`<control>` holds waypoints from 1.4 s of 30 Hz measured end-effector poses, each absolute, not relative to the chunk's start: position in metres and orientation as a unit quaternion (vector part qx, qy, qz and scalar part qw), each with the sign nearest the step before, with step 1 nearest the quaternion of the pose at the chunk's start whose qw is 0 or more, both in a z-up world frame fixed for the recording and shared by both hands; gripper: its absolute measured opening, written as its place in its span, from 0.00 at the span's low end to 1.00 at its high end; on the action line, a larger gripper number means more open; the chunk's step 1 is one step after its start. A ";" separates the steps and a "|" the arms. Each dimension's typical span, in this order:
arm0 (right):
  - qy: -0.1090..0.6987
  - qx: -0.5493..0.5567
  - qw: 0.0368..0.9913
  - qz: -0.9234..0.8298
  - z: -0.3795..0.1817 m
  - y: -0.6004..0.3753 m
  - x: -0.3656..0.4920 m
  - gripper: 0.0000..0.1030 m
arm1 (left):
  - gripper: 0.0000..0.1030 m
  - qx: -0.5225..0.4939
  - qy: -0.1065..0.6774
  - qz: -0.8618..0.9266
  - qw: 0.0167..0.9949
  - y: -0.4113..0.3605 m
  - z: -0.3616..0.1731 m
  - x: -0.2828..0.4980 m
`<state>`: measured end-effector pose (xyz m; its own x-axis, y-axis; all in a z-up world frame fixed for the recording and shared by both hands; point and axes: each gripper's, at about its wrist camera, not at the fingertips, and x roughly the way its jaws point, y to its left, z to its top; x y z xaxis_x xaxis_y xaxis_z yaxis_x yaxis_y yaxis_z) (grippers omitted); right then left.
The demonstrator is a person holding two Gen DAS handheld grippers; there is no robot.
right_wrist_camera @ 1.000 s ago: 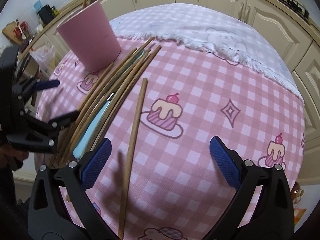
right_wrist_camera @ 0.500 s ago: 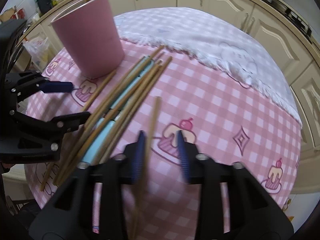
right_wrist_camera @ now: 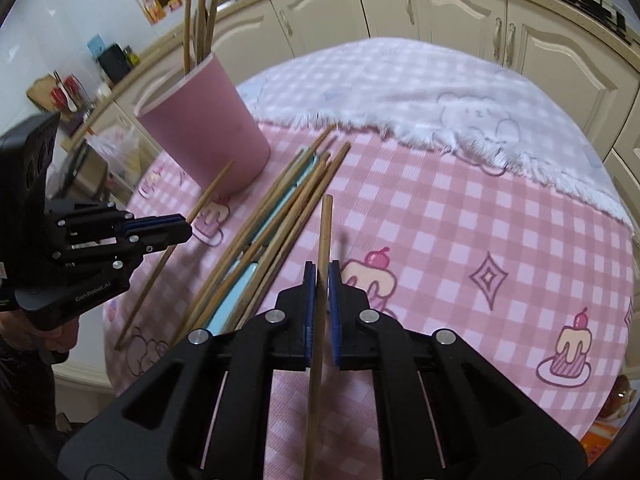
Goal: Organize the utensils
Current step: 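Lift both held chopsticks upright toward the pink cup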
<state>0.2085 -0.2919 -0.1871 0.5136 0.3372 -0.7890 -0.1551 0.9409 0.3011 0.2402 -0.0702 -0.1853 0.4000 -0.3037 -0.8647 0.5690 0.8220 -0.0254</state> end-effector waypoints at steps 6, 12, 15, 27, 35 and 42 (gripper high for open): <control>0.428 0.119 0.883 0.152 -0.167 -0.307 0.201 0.06 | 0.05 0.111 0.433 -0.277 0.851 -0.064 -0.158 0.225; 0.393 0.128 0.896 0.160 -0.150 -0.314 0.199 0.06 | 0.05 0.084 0.388 -0.274 0.876 -0.057 -0.131 0.215; 0.381 0.134 0.901 0.160 -0.145 -0.316 0.199 0.06 | 0.05 0.074 0.370 -0.271 0.886 -0.058 -0.122 0.214; 0.338 0.137 0.914 0.176 -0.123 -0.313 0.194 0.06 | 0.05 0.040 0.328 -0.268 0.905 -0.048 -0.099 0.211; 0.305 0.139 0.923 0.189 -0.101 -0.312 0.197 0.06 | 0.05 0.023 0.293 -0.263 0.919 -0.041 -0.082 0.208; 0.278 0.130 0.929 0.205 -0.079 -0.304 0.202 0.06 | 0.05 0.001 0.273 -0.246 0.930 -0.032 -0.068 0.212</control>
<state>0.2017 -0.3043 -0.0791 0.7616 0.4532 -0.4631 -0.3087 0.8822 0.3557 0.2124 -0.0316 -0.0678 0.7297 -0.4573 -0.5084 0.4587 0.8787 -0.1320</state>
